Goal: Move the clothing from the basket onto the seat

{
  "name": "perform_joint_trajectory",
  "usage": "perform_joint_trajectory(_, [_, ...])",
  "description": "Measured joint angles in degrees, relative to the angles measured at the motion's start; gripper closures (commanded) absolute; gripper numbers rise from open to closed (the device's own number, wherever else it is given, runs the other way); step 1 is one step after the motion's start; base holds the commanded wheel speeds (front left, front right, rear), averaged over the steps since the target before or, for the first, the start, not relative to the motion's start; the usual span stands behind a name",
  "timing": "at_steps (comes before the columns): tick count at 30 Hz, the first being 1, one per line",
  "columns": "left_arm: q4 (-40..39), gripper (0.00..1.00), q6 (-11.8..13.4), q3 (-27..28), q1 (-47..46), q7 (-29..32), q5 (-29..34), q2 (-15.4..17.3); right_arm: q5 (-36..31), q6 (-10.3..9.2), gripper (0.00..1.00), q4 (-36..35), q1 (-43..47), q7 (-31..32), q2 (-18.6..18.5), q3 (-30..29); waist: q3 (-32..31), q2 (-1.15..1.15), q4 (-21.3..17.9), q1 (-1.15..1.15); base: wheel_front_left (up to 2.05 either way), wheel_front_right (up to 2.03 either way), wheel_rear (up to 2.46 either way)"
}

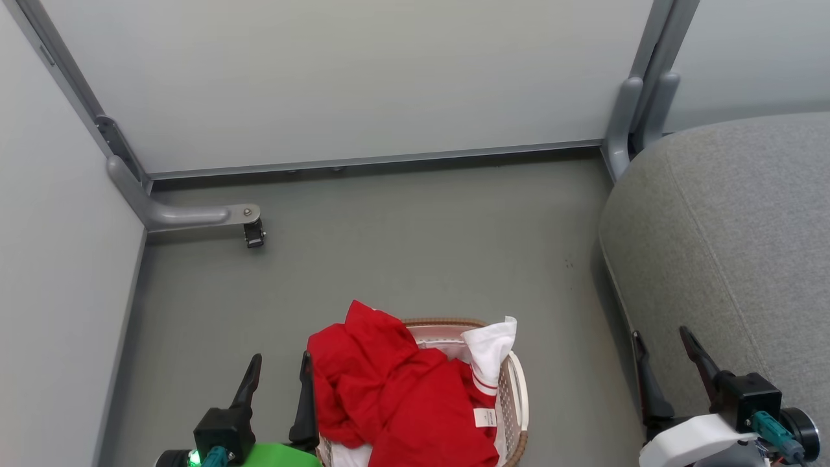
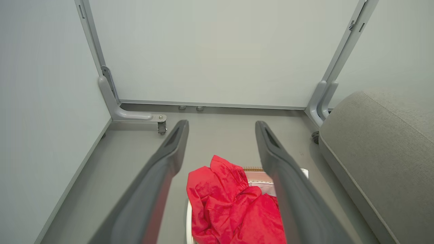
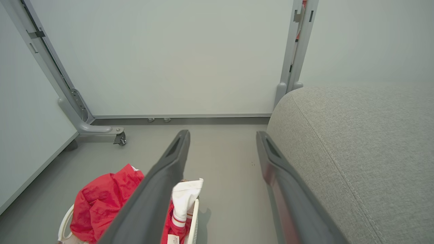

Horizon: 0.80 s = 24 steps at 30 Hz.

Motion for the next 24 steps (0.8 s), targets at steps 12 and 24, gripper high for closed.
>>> perform_joint_trajectory(12, [-0.2,0.0,-0.1,-0.8,-1.2,0.0,0.5,0.0,-0.2,0.0,0.0,-1.4,-0.7,0.0,0.0,-0.4,2.3,0.0,-0.3,0.0,0.0,0.0,0.0])
perform_joint_trajectory(24, [3.8,0.0,-1.5,-6.4,-17.6,-0.1,1.8,0.0,-1.3,0.0,0.0,-7.4,-8.9,-0.1,0.0,-3.8,11.3,0.0,-1.4,0.0,0.0,0.0,0.0])
